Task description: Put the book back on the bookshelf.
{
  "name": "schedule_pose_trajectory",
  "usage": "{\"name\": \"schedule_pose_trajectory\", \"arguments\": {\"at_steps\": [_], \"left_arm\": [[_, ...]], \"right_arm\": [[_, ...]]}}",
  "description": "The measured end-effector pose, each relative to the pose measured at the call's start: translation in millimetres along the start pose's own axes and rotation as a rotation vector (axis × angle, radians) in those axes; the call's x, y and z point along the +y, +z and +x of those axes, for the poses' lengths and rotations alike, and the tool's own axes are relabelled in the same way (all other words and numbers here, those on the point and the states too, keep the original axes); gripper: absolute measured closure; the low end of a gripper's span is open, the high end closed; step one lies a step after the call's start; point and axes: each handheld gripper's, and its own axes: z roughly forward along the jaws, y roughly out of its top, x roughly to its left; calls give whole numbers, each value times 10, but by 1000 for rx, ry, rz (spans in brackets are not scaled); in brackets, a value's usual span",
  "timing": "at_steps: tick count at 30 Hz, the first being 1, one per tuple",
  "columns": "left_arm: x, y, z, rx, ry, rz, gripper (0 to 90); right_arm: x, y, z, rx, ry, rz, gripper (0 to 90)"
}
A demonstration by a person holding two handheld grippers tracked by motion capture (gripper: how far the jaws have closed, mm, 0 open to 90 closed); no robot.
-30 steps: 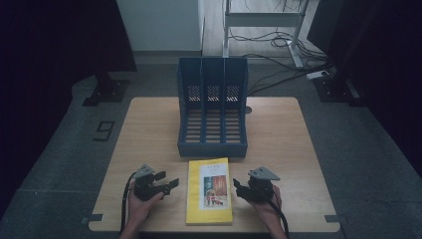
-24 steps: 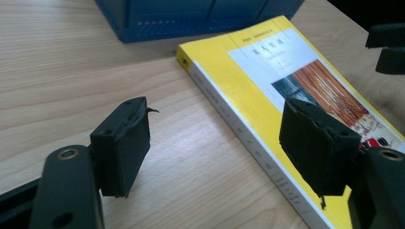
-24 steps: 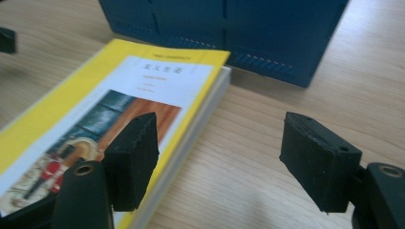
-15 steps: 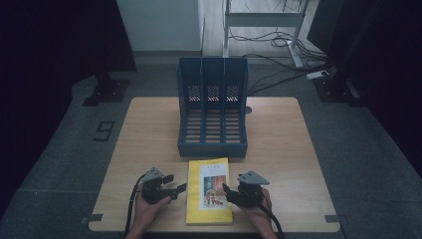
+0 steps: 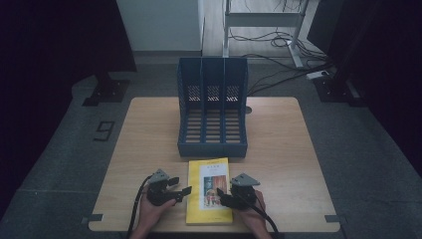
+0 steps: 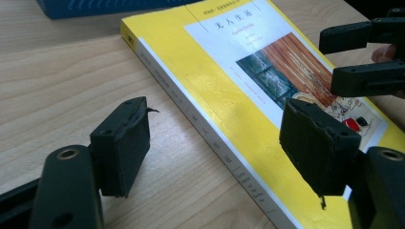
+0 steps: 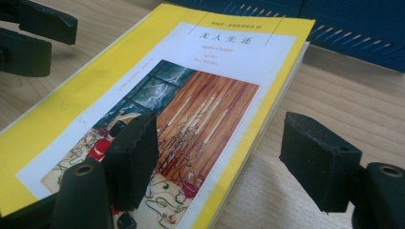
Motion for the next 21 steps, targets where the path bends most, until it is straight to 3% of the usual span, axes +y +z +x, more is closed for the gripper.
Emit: {"name": "schedule_pose_trajectory", "arguments": {"at_steps": [21], "left_arm": [[-28,140,-116,-27,13,56,258]], "right_arm": [[-42,97,23,29,14,19,284]]}}
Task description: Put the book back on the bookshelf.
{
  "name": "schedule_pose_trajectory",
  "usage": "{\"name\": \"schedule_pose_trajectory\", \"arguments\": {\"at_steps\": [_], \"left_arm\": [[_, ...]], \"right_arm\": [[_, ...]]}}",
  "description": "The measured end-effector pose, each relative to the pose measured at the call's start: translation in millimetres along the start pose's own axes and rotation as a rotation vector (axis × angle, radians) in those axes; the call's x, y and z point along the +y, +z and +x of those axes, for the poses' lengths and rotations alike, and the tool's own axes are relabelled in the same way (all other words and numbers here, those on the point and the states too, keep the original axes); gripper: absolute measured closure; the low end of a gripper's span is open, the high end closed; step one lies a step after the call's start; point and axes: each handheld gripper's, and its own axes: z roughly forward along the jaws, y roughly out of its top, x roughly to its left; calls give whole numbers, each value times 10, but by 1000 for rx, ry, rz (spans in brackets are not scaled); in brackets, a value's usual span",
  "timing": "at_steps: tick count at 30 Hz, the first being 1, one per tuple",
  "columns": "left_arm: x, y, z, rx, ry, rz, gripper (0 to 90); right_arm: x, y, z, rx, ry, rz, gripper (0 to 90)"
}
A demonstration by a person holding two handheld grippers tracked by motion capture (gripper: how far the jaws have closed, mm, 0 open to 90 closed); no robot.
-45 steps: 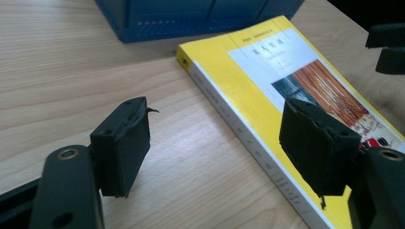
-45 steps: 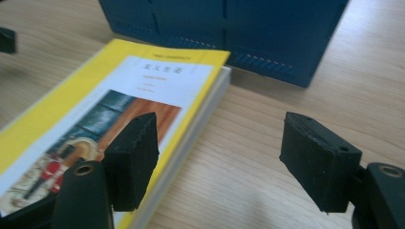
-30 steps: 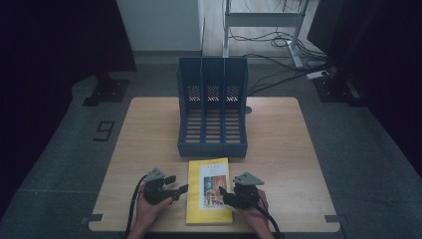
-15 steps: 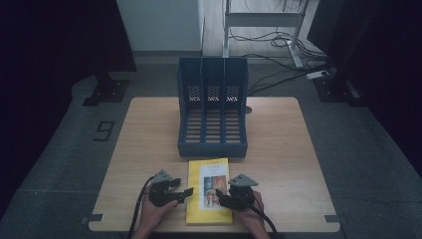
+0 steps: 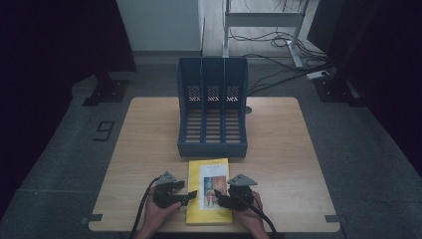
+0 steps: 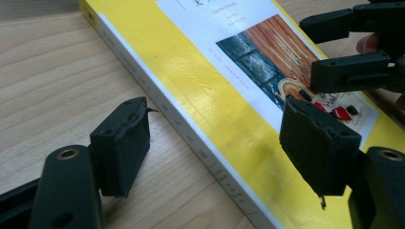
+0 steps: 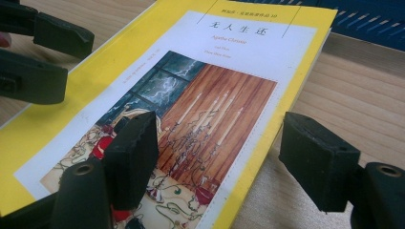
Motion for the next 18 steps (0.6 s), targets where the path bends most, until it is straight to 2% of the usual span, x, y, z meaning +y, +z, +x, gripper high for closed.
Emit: {"name": "schedule_pose_trajectory", "arguments": {"at_steps": [9,12,18], "left_arm": [[2,43,-60,-18,3,11,253],[3,52,-83,-8,14,13,246],[2,51,-78,-12,7,11,246]], "right_arm": [[5,22,-18,3,18,7,247],[5,27,-21,5,21,7,246],[6,35,-3,4,22,5,244]]}}
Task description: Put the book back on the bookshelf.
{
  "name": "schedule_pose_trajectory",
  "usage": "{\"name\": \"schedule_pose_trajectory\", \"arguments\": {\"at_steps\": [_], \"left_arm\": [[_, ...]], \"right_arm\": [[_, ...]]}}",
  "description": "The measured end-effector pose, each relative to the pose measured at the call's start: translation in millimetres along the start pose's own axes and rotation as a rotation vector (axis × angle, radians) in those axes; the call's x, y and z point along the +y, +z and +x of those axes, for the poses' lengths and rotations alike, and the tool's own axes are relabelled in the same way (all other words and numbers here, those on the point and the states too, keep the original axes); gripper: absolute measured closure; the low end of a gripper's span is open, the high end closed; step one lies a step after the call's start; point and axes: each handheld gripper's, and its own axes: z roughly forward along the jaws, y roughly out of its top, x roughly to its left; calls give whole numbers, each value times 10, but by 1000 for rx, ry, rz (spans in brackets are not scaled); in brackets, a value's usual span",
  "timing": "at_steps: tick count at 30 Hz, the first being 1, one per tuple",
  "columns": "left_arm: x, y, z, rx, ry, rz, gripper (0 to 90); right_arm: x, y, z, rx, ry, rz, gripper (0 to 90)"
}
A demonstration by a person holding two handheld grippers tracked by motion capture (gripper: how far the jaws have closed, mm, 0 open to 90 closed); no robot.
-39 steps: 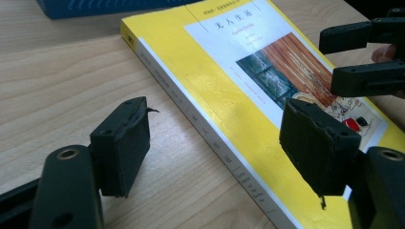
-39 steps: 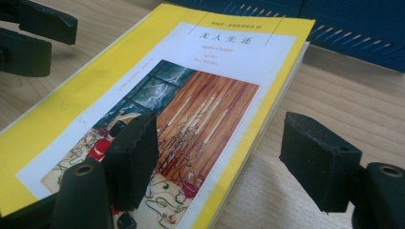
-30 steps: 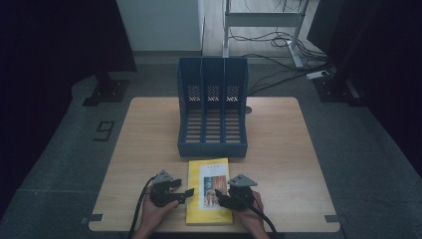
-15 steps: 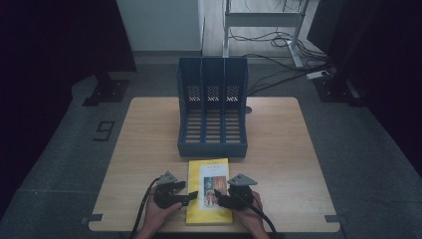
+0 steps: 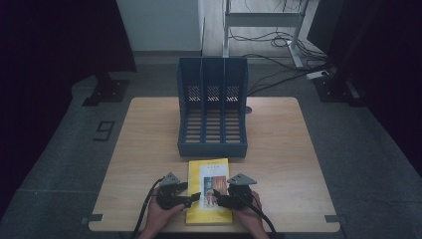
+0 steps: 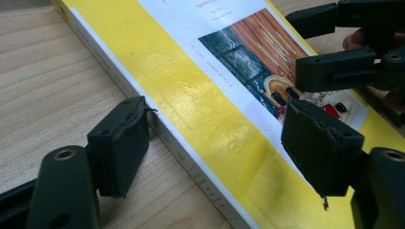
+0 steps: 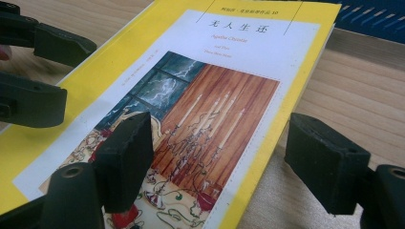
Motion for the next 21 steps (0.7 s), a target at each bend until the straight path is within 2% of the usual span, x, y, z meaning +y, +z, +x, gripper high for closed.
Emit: {"name": "schedule_pose_trajectory", "arguments": {"at_steps": [6,14,21], "left_arm": [[2,3,4,-4,-5,-2,241],[3,2,5,-4,-6,-1,241],[3,1,17,-13,-10,-3,241]], "right_arm": [[1,-11,8,6,5,1,271],[20,-54,43,-12,-21,-24,307],[64,-121,54,30,-17,-56,341]]}}
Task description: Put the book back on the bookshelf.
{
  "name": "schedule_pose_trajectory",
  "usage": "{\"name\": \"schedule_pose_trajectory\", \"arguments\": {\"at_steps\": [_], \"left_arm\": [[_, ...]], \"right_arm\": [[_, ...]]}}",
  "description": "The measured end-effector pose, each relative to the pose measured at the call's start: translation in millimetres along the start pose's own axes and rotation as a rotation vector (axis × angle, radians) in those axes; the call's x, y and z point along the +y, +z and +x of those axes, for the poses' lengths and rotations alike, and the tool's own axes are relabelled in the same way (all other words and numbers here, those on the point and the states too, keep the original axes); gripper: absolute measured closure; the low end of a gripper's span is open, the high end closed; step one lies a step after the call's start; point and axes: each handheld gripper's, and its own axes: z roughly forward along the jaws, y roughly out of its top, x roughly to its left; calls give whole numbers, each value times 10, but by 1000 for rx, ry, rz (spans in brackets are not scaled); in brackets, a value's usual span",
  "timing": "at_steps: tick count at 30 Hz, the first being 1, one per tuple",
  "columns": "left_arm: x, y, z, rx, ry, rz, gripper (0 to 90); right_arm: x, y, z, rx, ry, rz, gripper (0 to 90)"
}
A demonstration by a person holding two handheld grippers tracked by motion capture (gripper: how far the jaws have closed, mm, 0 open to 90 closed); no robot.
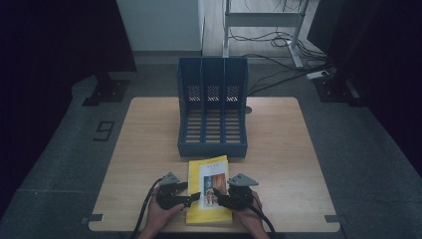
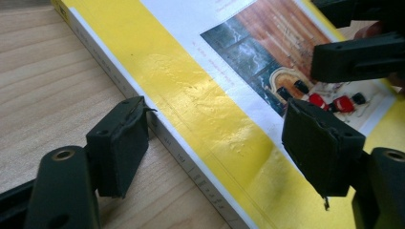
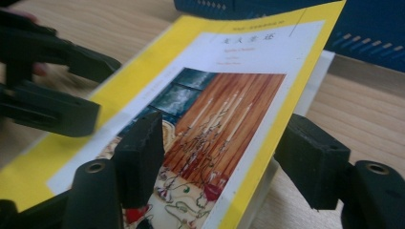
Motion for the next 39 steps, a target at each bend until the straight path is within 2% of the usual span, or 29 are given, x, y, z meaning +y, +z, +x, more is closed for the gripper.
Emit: {"name": "schedule_pose_trajectory", "arguments": {"at_steps": [8,11,16,21,25,31,39], "left_arm": [[0,-1,4,-3,-3,-1,241],[-1,-1,5,-4,-4,-3,241],[2,4,-19,16,14,6,240],[1,1,-5,3,0,1,240],[0,1,-3,1,0,0,239],[1,1,-2,1,0,1,239],[1,-1,1,0,1,2,239]], "right_arm": [[68,-86,-17,46,-4,-68,432],[91,-83,-36,57,8,-71,439],[166,-41,-72,72,-2,-65,450],[220,-31,-117,90,8,-70,472],[238,-55,-121,140,41,-83,510],[231,-33,-16,149,-19,-61,571],[224,-37,5,132,-44,-56,586]]}}
